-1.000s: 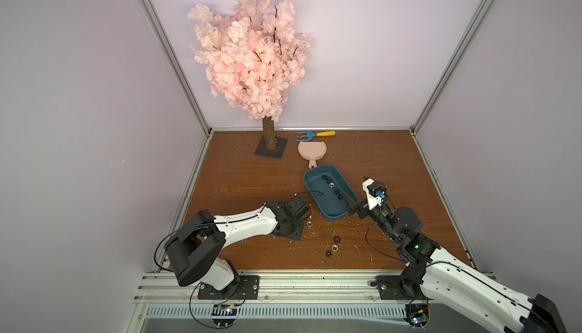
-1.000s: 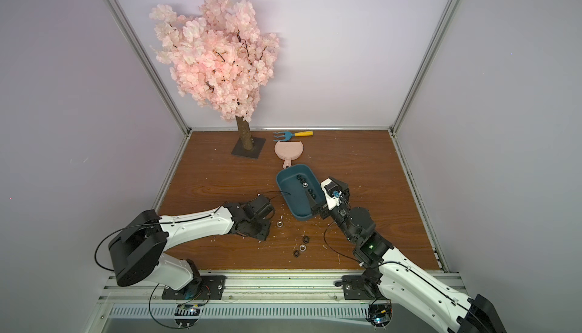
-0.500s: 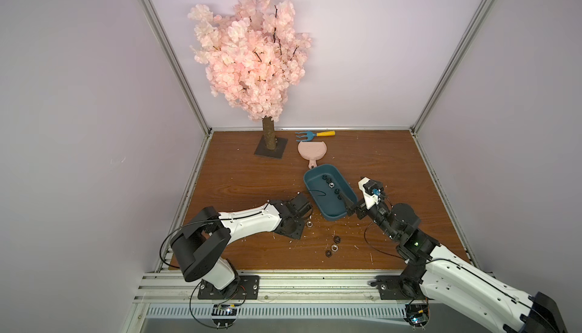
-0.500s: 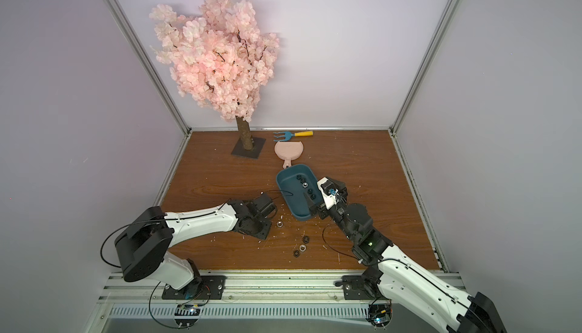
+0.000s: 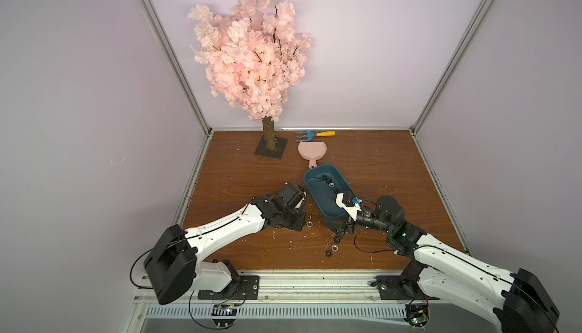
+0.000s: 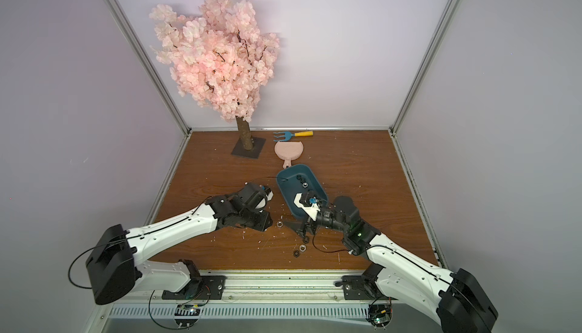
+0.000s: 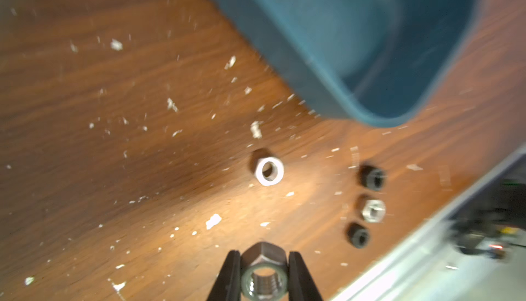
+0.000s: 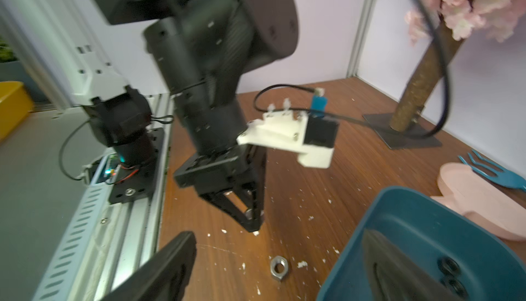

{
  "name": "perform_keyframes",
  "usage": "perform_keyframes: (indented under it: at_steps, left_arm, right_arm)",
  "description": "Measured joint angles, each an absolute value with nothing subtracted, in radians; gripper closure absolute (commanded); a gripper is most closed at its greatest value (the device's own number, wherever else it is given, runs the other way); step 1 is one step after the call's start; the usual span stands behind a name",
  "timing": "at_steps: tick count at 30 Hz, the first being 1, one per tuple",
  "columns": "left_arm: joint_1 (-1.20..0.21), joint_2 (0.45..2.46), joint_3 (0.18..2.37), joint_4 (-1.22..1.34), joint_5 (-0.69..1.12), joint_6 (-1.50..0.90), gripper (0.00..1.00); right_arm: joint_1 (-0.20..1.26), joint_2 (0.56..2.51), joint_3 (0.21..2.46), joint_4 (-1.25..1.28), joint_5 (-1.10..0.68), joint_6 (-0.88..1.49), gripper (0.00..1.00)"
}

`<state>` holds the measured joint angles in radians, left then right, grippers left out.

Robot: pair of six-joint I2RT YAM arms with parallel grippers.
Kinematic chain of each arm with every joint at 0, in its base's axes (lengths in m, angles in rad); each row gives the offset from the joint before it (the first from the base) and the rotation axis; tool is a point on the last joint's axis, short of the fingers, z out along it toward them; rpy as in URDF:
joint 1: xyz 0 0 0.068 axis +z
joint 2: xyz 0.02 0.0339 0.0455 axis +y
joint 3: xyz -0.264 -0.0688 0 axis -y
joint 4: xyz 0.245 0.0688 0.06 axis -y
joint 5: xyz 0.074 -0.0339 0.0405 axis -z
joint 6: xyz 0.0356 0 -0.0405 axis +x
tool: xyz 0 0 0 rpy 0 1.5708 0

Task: Put the nuts on the desktop into the storage box
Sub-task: Pick up the nut from the center of the board.

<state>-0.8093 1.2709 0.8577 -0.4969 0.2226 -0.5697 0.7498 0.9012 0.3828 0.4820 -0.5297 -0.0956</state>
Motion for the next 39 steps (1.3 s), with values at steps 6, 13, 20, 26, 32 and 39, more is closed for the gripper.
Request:
perform_keyframes:
  at_steps: [6, 13, 20, 26, 32, 39]
  left_arm:
    - [-0.803, 1.066, 0.794, -0.255, 0.443, -0.632, 0.89]
    - [-0.803, 0.963, 0.696, 0.019, 0.621, -0.739, 0.89]
    - [-0.803, 0.948, 0.667, 0.104, 0.677, -0.788, 0.91]
    - [-0.803, 0.928, 0.636, 0.134, 0.695, -0.813, 0.9]
    - [-0.803, 0.92, 0.635, 0.154, 0.696, -0.821, 0.9]
    - [-0.803, 0.921, 0.635, 0.159, 0.696, -0.827, 0.9]
  right_arm:
    - [0.809, 0.866, 0.256, 0.671, -0.61, -0.162, 0.08]
    - [0.894, 0.927, 0.226, 0.909, -0.514, -0.217, 0.13]
    - [0.896, 0.978, 0.22, 1.022, -0.477, -0.207, 0.21]
    - [0.896, 0.988, 0.22, 1.069, -0.482, -0.189, 0.33]
    - [0.896, 0.987, 0.224, 1.089, -0.485, -0.181, 0.34]
    - [0.896, 0.983, 0.236, 1.11, -0.497, -0.175, 0.33]
